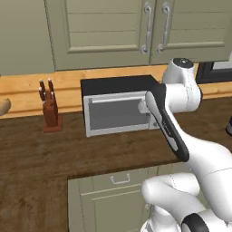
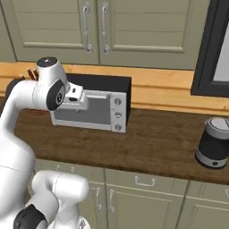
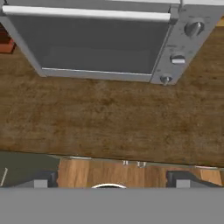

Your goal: Navigate to the stand mixer.

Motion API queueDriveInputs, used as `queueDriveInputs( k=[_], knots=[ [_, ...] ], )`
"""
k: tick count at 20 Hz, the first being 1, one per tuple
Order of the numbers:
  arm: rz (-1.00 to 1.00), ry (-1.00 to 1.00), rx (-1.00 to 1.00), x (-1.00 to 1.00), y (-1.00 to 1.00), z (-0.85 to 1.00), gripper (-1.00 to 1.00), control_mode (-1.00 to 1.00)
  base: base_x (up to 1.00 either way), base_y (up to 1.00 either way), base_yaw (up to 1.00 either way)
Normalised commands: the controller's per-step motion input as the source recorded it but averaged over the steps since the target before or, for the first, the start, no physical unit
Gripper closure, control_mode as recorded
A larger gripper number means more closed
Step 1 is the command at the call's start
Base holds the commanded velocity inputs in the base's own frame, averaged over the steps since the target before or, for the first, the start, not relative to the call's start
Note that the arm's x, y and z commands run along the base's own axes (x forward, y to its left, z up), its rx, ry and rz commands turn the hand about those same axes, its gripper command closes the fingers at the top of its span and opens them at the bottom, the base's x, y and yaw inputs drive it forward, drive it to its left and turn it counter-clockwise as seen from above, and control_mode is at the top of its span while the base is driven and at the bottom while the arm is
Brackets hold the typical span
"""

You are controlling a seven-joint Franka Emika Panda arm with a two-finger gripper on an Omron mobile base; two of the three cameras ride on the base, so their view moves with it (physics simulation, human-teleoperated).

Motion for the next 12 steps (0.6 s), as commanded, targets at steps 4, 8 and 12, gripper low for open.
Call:
queueDriveInputs(
  k=[4,8,12],
  knots=[
    [0.00,0.00,0.00,0.00,0.00,0.00,-1.00,1.00,-0.40,-0.81,-0.27],
    [0.00,0.00,0.00,0.00,0.00,0.00,-1.00,1.00,-0.40,-0.98,-0.28],
    [0.00,0.00,0.00,0.00,0.00,0.00,-1.00,1.00,-0.54,-0.94,-0.28]
  ],
)
